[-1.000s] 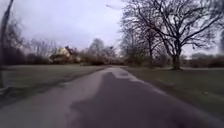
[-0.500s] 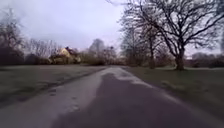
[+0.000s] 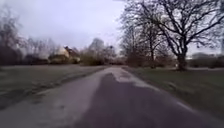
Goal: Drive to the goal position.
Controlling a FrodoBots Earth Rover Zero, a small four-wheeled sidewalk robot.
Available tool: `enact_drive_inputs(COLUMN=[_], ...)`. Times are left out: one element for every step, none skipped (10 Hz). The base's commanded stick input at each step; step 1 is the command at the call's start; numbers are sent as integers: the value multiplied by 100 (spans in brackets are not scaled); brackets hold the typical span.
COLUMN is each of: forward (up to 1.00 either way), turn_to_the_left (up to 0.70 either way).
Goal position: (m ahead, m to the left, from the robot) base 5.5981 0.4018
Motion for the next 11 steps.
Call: enact_drive_inputs(forward=[100,100,100,100,100,100,100,100,100,100,100], turn_to_the_left=[0,0,0,0,0,0,0,0,0,0,0])
